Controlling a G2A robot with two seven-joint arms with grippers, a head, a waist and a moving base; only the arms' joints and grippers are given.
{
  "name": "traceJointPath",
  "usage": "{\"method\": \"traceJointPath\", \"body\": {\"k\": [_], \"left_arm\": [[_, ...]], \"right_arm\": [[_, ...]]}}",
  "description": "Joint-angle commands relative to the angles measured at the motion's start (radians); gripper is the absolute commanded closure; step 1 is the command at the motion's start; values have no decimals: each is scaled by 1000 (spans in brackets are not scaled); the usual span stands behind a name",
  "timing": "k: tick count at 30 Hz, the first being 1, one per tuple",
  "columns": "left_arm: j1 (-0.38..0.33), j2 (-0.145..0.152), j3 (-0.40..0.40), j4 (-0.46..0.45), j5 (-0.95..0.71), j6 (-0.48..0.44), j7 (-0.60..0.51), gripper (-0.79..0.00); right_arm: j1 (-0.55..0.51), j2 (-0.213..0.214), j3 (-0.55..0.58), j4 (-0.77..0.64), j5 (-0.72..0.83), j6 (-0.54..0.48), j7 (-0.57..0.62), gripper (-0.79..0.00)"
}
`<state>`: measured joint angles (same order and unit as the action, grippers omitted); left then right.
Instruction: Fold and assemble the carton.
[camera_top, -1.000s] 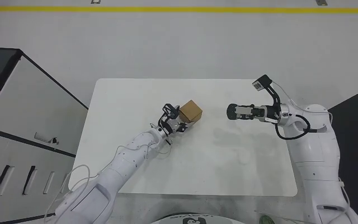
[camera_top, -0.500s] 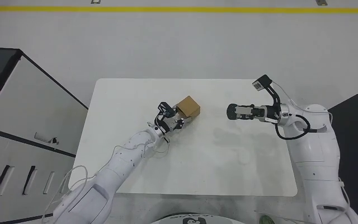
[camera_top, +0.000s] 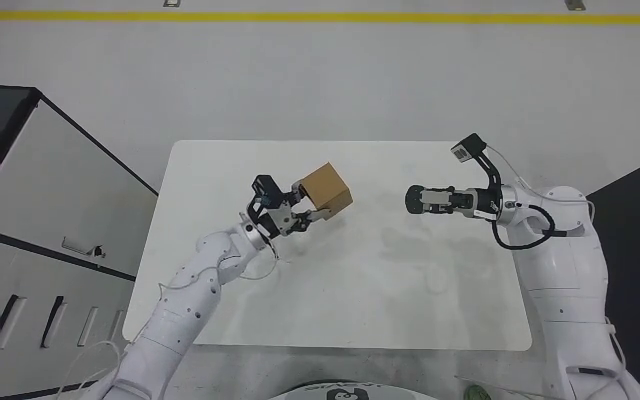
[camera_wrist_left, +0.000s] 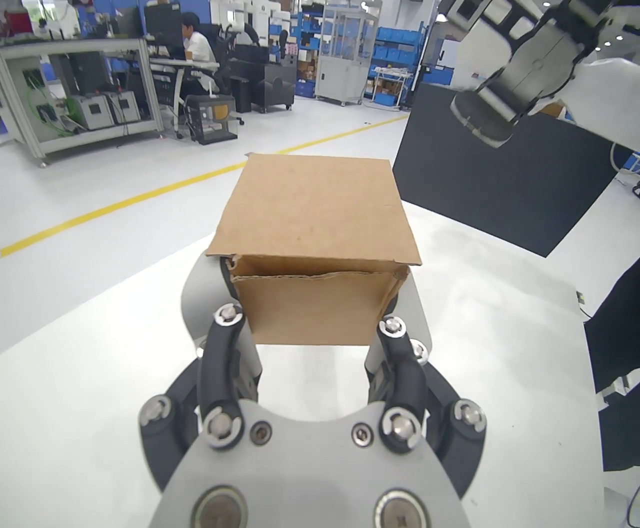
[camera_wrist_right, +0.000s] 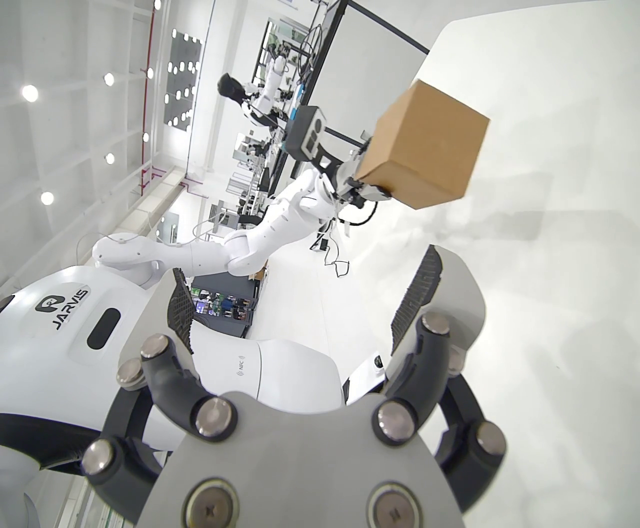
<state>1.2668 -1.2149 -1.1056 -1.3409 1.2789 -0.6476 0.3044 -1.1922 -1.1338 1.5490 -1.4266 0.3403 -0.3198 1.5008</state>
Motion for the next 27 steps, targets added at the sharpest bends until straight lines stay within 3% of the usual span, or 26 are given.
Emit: {"method": "traceJointPath", "body": {"k": [1, 7, 14, 19, 27], "left_arm": [[-3, -1, 3, 32, -1, 0, 2, 0], [6, 3, -22, 20, -75, -35, -16, 0], [43, 41, -149, -6, -413, -355, -160, 0], [71, 76, -103, -80, -828, -365, -391, 0], [58, 147, -48, -118, -1676, -331, -919, 0]], "right_arm": [[0, 0, 0, 0, 0, 0, 0, -785], [0, 0, 0, 0, 0, 0, 0, -785], [0, 0, 0, 0, 0, 0, 0, -785], [0, 0, 0, 0, 0, 0, 0, -785], [0, 0, 0, 0, 0, 0, 0, -785]]}}
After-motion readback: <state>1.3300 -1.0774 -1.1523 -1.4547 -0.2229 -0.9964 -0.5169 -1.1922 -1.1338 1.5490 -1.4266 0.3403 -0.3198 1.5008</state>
